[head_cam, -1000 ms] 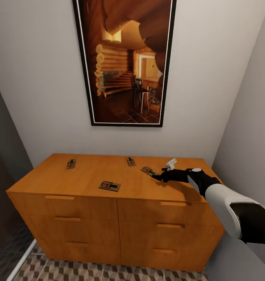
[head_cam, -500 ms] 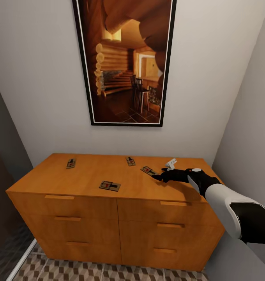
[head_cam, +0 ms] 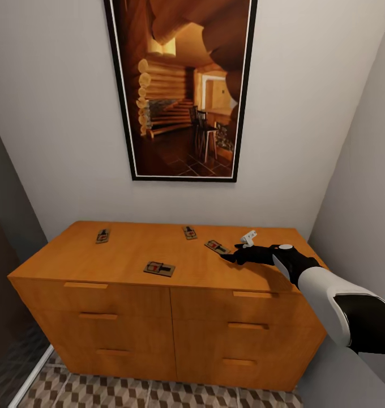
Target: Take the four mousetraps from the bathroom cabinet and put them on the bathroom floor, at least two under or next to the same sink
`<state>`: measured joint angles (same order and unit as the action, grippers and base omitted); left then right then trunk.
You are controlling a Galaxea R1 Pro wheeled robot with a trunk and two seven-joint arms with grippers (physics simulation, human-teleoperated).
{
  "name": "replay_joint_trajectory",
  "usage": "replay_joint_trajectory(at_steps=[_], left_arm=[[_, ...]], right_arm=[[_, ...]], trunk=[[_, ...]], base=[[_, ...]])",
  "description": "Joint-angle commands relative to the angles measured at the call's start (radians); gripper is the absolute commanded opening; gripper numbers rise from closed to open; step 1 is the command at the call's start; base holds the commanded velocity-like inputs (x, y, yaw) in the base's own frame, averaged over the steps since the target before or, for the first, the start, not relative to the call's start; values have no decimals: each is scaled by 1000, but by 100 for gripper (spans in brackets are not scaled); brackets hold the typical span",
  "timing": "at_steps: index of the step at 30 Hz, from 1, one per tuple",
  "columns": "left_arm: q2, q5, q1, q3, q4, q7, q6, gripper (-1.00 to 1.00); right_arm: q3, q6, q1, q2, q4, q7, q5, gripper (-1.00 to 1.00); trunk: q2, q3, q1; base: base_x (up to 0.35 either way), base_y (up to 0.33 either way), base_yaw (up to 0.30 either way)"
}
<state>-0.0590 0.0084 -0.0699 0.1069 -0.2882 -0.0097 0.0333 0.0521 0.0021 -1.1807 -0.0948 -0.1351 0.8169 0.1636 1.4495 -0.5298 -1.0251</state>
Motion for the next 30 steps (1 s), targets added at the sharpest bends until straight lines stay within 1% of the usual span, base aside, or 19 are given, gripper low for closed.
replay_joint_trajectory(at_steps=[1,12,22,30], left_arm=[[-1,1,0,5,-2,-1,4,100],[-1,1,0,5,-1,-1,4,100],[-1,1,0,5,0,0,3,100],[-1,1,0,6,0,0,3,100]], right_arm=[[5,0,0,0,-1,2,1,100],[5,1,0,0,-1,1,1,100],[5,0,0,0,-1,1,1,100],[5,0,0,0,-1,1,1,100]], trunk=[[1,-1,0],[1,-2,0],[1,-2,0],[1,-2,0]], base=[[0,0,0],[2,0,0],[125,72,0],[23,14,0]])
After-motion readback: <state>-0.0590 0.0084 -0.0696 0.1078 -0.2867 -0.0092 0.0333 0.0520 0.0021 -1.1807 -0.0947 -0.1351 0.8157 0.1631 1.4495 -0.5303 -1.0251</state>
